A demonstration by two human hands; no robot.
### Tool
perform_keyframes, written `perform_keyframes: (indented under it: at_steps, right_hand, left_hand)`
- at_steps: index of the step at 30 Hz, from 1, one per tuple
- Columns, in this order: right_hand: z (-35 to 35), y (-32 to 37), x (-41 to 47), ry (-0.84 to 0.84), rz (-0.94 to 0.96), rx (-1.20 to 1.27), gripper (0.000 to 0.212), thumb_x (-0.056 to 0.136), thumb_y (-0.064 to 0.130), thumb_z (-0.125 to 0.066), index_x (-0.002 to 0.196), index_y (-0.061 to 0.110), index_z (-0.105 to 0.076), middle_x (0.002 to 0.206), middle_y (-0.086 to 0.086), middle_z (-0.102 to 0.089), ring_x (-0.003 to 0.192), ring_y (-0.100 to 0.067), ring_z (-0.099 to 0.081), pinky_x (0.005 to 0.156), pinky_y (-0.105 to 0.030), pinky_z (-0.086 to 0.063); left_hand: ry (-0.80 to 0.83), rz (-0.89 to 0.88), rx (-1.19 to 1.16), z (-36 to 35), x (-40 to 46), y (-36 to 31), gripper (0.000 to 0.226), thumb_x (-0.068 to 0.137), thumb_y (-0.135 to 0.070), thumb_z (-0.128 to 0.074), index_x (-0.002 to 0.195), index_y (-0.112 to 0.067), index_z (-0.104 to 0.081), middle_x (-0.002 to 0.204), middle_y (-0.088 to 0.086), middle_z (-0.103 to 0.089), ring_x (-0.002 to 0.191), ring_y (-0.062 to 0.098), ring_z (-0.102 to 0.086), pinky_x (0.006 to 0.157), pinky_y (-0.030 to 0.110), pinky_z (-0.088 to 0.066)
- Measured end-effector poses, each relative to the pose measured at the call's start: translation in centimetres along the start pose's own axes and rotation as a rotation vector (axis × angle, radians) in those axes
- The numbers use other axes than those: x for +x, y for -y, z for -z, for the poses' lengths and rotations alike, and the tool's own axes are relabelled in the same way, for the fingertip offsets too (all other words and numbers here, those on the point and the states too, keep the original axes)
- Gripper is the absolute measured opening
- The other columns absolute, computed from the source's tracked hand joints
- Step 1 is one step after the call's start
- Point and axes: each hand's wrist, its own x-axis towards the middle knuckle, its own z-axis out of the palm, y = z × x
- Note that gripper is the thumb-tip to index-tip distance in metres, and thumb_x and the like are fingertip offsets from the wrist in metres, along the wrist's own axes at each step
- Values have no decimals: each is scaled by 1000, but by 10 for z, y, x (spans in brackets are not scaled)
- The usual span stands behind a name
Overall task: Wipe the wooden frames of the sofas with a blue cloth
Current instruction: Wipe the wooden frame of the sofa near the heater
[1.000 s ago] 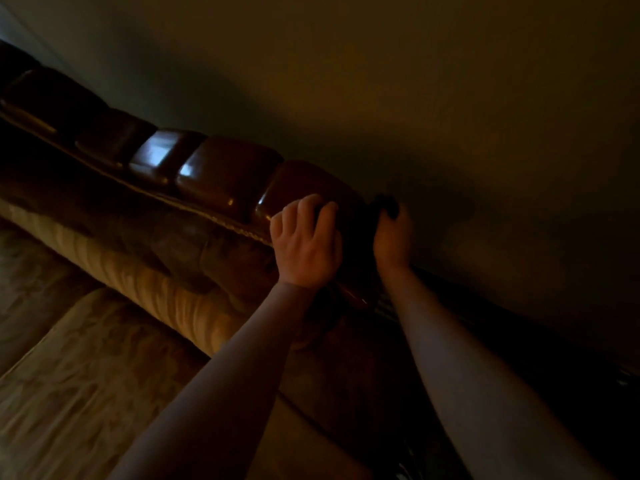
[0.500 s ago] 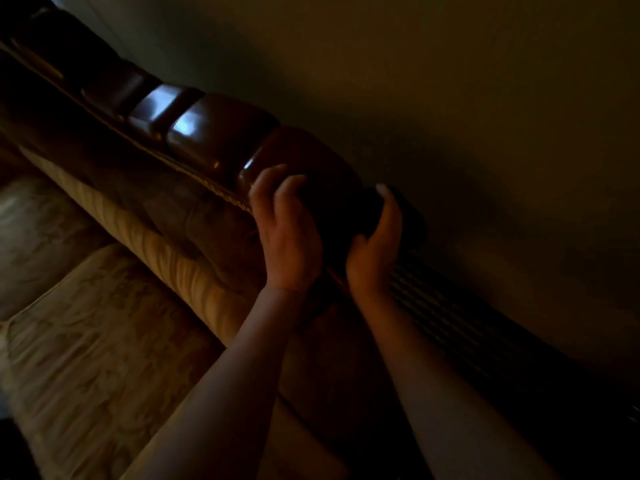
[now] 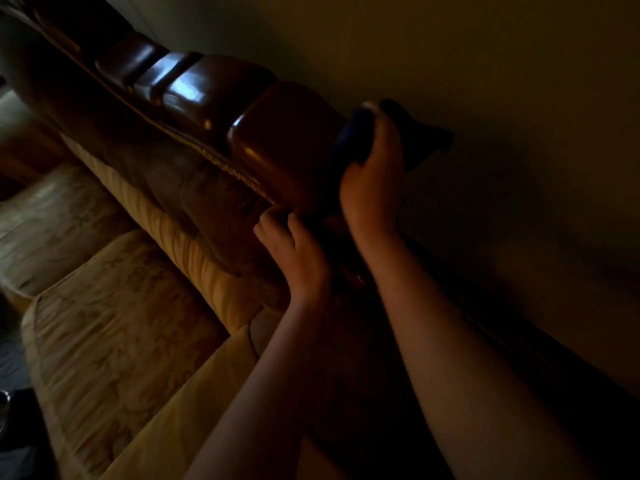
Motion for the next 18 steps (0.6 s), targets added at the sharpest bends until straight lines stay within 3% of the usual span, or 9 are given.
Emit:
perform_keyframes:
  at_steps: [2,3,6,8,11,14,16,18]
  right_hand:
    - [10,-24,-6,-32,-213,32,43,96,7,-44,138,7,-42,139,-10,-46,132,-22,-41,109,-41,-35]
    - [16,-34,-24,-59,-214,-6,44,94,7,-45,139,6,-42,140,-11,-45,133,-23,-39,109,-44,-35]
    - [14,-35,-99,-38,63,-111,49,97,30,-45,137,3,-41,144,-15,-40,137,-27,-33,109,-47,-34]
    - [6,-19,-111,22,174,-130,52,95,36,-47,138,6,-41,146,-12,-38,138,-26,-31,109,-48,-34]
    - [1,7,-67,67,173,-96,53,90,17,-40,142,5,-37,149,-13,-34,140,-26,-28,114,-41,-26]
    - [17,0,-13,44,-90,47,49,95,1,-40,144,7,-34,148,-10,-37,139,-19,-31,112,-24,-25]
    - [27,-14,-10,48,-230,66,50,97,2,-41,145,12,-34,147,-6,-38,137,-16,-33,111,-27,-30]
    - [26,-16,-37,29,-167,-6,53,94,1,-45,144,12,-34,148,-6,-37,138,-17,-31,112,-33,-32]
  left_hand:
    - [26,-10,6,-1,-1,3,17,101,-14,-37,117,-10,-41,112,-2,-35,91,-4,-39,77,1,-31]
    - [41,-21,5,-1,-3,5,19,100,-14,-38,118,-8,-40,112,-1,-35,92,-4,-39,78,1,-31]
    - [94,-124,-25,1,-9,18,20,97,-17,-38,116,-9,-39,111,2,-40,100,5,-43,85,13,-36]
    - [158,-202,-62,6,-11,24,10,96,-11,-40,105,-14,-42,100,-1,-45,90,-1,-47,78,12,-39]
    - [206,-134,-67,14,-8,21,15,94,-14,-42,89,-28,-42,86,-5,-46,75,4,-46,68,19,-40]
    - [207,-107,-31,16,-5,20,19,98,-10,-40,86,-24,-46,80,-5,-47,65,3,-45,60,20,-39]
    - [183,-122,-31,13,-9,21,14,98,-9,-41,89,-18,-47,78,-7,-46,60,-1,-43,56,16,-37]
    - [157,-121,-30,9,-11,21,16,97,-9,-43,87,-21,-43,79,-7,-44,62,-1,-42,58,15,-37]
